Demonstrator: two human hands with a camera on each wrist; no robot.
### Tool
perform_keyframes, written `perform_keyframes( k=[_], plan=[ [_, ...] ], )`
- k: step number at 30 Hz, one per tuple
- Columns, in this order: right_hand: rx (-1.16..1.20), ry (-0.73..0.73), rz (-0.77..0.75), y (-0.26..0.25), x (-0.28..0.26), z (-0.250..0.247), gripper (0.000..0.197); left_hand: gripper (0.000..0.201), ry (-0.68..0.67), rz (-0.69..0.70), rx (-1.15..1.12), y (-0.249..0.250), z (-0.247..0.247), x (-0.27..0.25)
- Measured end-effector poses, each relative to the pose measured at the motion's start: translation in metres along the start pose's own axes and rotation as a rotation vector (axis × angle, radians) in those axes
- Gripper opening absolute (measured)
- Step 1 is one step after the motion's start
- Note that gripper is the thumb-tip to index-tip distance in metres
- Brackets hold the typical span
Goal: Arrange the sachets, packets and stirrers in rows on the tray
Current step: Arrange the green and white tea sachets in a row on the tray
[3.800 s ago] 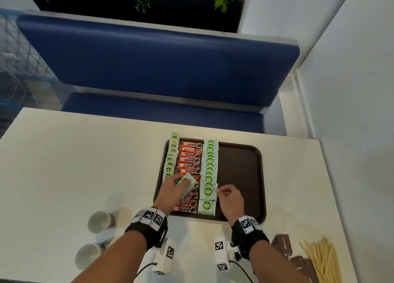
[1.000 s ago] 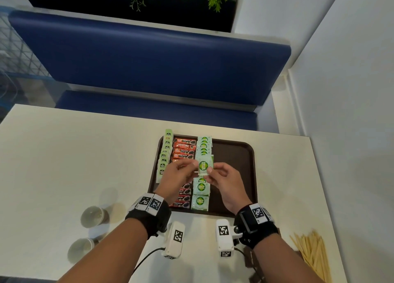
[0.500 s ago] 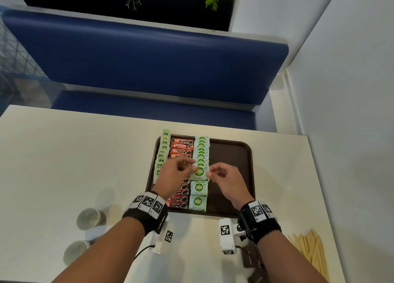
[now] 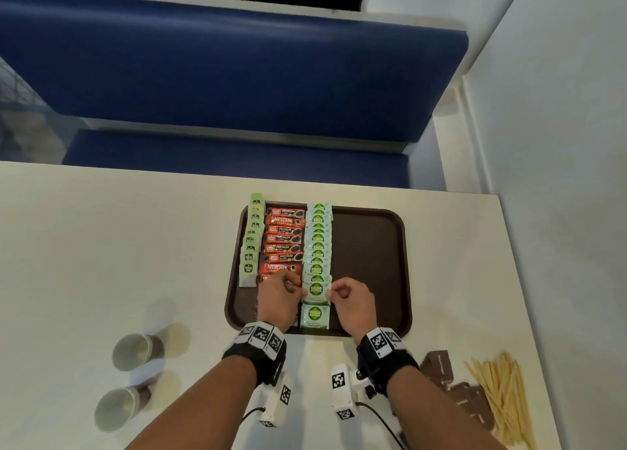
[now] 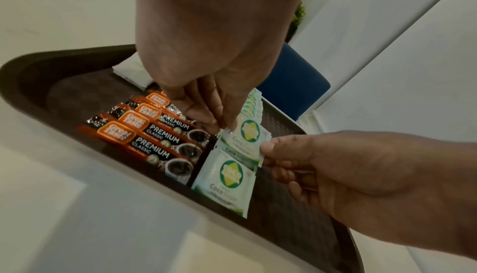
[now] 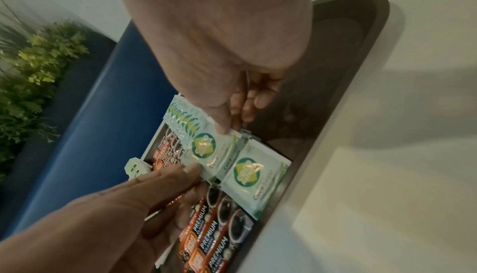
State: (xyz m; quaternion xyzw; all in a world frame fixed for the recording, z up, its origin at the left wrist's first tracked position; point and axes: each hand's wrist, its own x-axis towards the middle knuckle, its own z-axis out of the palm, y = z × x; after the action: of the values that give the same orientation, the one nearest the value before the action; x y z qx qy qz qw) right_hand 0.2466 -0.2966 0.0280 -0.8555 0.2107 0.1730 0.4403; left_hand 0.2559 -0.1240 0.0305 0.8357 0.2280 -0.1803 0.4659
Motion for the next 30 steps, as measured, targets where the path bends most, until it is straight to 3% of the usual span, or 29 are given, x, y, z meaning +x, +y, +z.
perform_keyframes(
  k=[16, 26, 30],
  plan=[
    [-0.004, 0.022, 0.03, 0.008, 0.001, 0.01, 0.013, 0.027, 0.018, -0.013, 0.157, 0.001, 0.004, 0.001],
    [0.032, 0.043, 0.024, 0.01, -0.005, 0.006, 0.015, 0.026, -0.031, -0.026, 0.129, -0.001, 0.001, -0.002],
    [0.061, 0.051, 0.023, 0.011, -0.01, -0.001, 0.013, 0.02, 0.022, -0.014, 0.139, 0.004, -0.003, -0.006]
  ],
)
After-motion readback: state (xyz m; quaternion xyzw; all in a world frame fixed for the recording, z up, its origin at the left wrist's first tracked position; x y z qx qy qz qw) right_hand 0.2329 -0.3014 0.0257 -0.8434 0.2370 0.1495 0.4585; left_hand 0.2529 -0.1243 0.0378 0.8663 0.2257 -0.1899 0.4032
